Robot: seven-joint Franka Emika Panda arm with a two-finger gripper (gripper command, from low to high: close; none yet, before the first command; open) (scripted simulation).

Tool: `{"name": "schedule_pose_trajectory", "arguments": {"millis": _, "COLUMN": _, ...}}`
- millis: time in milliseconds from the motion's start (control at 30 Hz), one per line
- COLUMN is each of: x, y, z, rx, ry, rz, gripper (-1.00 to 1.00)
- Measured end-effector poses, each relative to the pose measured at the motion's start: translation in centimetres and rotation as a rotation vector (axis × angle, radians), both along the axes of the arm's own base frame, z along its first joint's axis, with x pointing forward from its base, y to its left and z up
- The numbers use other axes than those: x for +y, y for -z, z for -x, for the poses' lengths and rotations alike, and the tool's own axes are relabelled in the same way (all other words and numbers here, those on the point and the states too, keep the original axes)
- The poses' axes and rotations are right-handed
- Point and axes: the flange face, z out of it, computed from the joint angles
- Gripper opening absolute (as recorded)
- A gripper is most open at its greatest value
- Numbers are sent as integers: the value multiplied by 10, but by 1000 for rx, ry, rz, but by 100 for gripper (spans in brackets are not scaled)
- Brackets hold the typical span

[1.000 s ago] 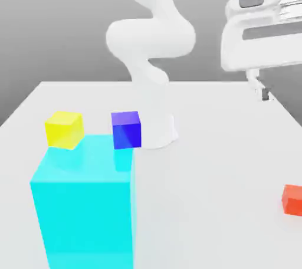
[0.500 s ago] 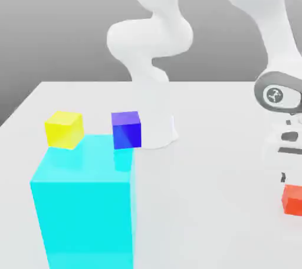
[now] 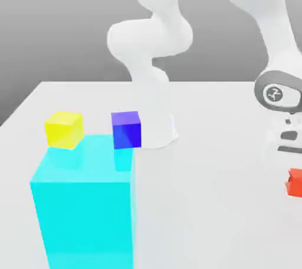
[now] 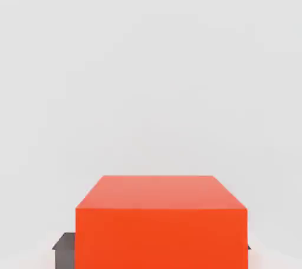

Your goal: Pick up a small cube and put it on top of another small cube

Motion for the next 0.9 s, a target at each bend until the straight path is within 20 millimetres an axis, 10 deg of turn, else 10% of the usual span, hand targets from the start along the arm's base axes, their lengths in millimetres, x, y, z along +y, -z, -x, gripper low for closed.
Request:
{"name": "schedule_pose_trajectory", "arguments": {"millis": 300, "x": -166, "y": -118, "z": -80, "rx": -6, "ry": 97, "rz": 29, "gripper": -100}}
{"name": "schedule_pose_trajectory", "arguments": {"millis": 667, "x": -358, "y": -247, "z": -36, "rx": 8, "ry": 173, "rz": -8, "gripper": -100}}
{"name": "schedule_pose_trajectory", "arguments": {"millis": 800, "x": -372, "y": -209, "z": -28, "rx": 8, "ry": 178, "rz": -15, "gripper": -100}}
{"name": "schedule_pose_trajectory", "arguments": {"millis": 833, "x": -372, "y": -198, "z": -27, "rx": 8, "ry": 179, "rz": -15, "gripper": 100}}
{"name": "schedule_pose_trajectory", "arguments": {"millis": 900, "x": -372, "y": -198, "z": -27, "rx": 8, "ry": 179, "rz": -15, "gripper": 100}}
